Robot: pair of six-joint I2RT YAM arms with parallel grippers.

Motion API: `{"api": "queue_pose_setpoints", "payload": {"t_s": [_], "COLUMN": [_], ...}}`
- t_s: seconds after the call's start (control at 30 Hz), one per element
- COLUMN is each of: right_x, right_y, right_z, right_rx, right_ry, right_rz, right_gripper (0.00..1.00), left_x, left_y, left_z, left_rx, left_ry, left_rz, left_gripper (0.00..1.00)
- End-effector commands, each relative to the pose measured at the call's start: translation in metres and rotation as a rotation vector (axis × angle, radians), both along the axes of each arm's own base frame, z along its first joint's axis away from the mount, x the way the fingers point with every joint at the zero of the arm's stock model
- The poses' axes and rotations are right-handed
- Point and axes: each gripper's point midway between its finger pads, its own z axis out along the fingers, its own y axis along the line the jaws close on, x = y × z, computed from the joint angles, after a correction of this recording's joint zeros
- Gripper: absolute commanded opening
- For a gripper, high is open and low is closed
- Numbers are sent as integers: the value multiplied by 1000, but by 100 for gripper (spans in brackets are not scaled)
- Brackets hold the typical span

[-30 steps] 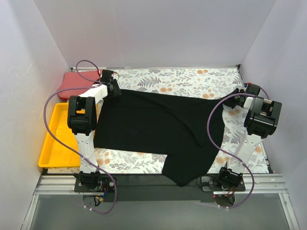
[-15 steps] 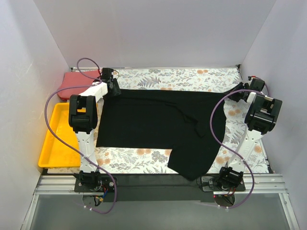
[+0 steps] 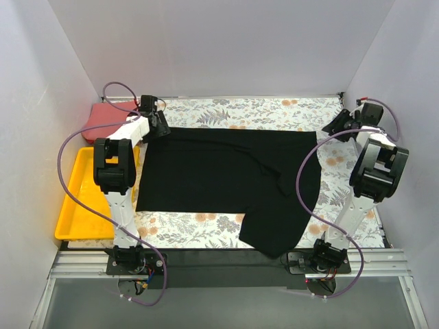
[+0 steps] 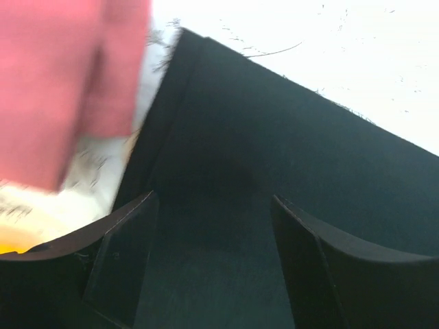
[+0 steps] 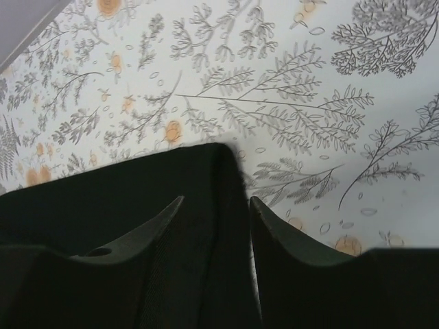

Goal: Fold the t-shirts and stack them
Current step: Fold the tshirt

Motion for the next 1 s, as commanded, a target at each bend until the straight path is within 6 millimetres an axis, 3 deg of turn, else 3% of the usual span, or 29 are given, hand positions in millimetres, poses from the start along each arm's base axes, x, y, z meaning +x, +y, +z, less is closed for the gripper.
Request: {"api": "queue_pose_setpoints", "payload": {"t_s": [0.0,0.07,0.1,0.17,0.2,0.3,0.33,0.4,0.43,0.57,0.7,0.97], "right_x": [-13,-30,-37,-52,-69,-101,-120,-144,-164,-192,-192,-170], "right_y": [25,41,67,90,115,157,162,166,161,140,113,57], "right_z": [67,63,74,71,66,58,39,27,6,-18,-41,-60], "right_rx": [-209,-289,-320,-342,-333,-275,-266,-231,-245,-241,-96,-41], "right_ry": [-80,-23,-40,-18,-4,21,74,113,172,235,303,354], "right_rz": [50,70,112,132,173,229,243,243,233,158,14,-190], "right_gripper": [49,49,48,47,46,45,46,46,46,50,50,49], "left_x": [-8,-20,-26,-34,-37,-39,-40,-43,-44,-53,-57,-51], "left_y": [7,13,15,19,20,20,20,19,19,20,17,11], "left_z": [65,59,55,48,46,44,45,46,46,44,38,38], "left_rx": [5,19,25,37,35,29,26,22,21,19,-3,-54], "left_ry": [-107,-82,-71,-54,-46,-47,-50,-51,-52,-45,-39,-54], "left_rz": [61,106,119,152,161,176,177,176,176,177,185,210], "left_gripper": [65,65,66,65,63,61,61,61,61,61,61,60]}}
